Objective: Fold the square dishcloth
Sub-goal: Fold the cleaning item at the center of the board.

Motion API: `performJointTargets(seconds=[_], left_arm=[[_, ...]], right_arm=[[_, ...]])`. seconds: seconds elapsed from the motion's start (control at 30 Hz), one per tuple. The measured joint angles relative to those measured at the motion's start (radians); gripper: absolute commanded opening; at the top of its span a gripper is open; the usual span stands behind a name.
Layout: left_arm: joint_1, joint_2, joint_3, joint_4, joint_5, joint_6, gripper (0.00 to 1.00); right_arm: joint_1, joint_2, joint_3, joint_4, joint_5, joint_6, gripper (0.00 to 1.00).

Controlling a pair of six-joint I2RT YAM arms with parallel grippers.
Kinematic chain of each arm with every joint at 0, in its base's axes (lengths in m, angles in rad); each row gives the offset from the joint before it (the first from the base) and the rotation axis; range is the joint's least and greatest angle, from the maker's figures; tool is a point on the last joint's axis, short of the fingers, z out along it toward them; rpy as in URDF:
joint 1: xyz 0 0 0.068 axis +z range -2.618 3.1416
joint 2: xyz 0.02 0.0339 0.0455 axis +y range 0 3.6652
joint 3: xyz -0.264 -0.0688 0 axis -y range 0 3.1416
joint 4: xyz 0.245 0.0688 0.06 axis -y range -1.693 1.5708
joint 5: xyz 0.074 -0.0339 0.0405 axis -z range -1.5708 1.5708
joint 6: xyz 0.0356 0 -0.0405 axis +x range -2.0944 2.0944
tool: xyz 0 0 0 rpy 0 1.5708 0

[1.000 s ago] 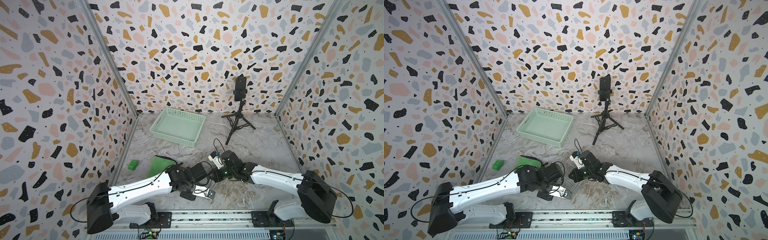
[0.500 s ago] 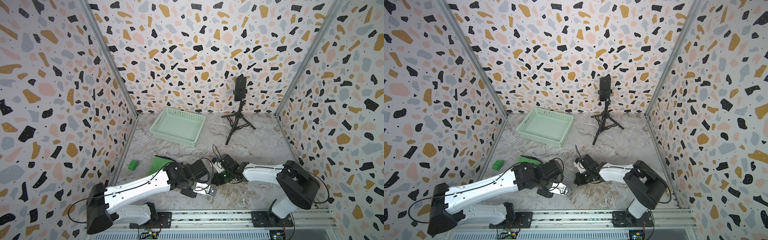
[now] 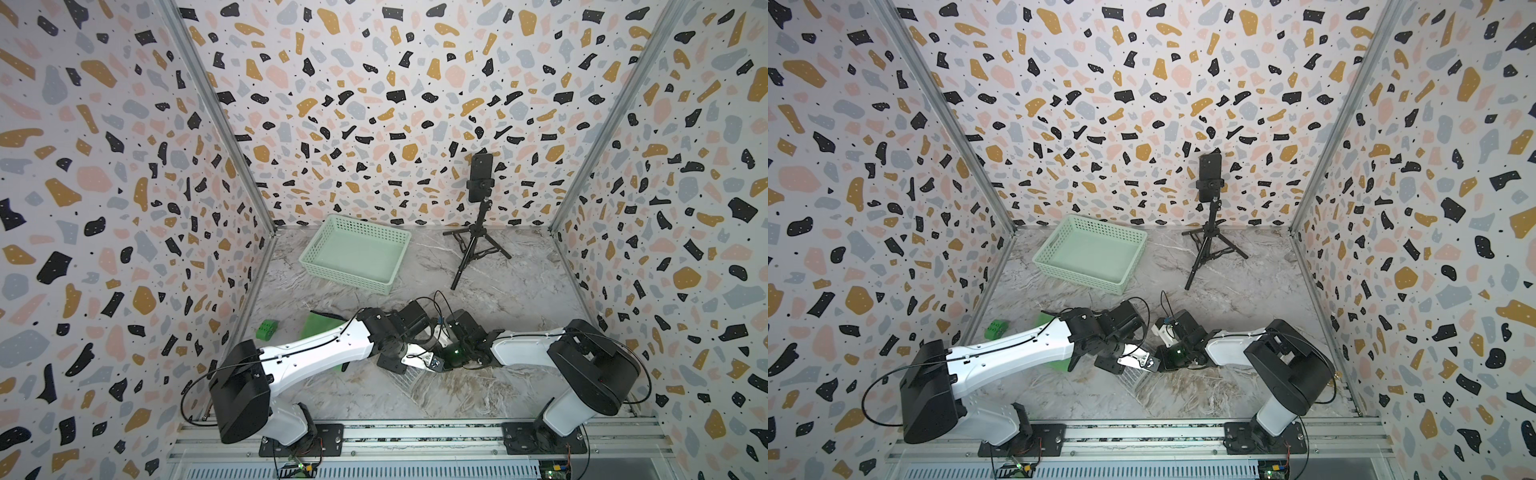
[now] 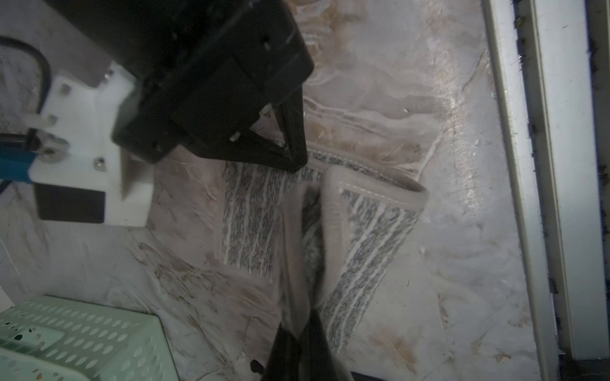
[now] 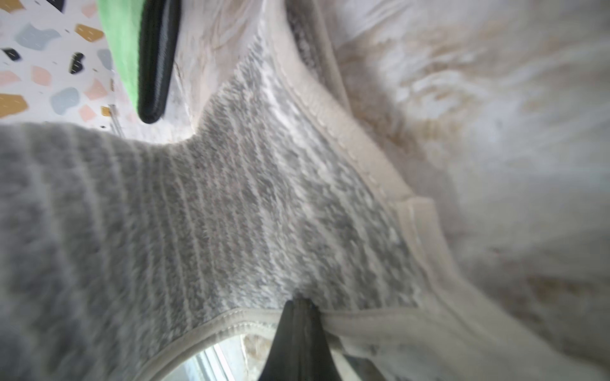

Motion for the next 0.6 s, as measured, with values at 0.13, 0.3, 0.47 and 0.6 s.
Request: performJointTargets(seconds=[0.13, 0.3, 0.47, 0.6], left_arm=[[0.013, 0.081, 0.031, 0.027, -0.002, 0.026, 0.00], [0.033, 0.150, 0.066, 0.055, 0.003, 0.045, 0.00], [0.049, 0.213, 0.093, 0.078, -0.002, 0.045, 0.00], [0.063, 0.269, 0.116, 0.104, -0.016, 0.044, 0.00]], right_arm=[[-0.015, -0.053, -0.016, 0.021, -0.021, 0.027, 0.00], [-0.100, -0.264, -0.035, -0.060, 0.050, 0.014, 0.00], [-0.162, -0.280, -0.037, -0.100, 0.136, 0.000, 0.00], [-0.168, -0.198, -0.060, -0.103, 0.158, -0.002, 0.00]])
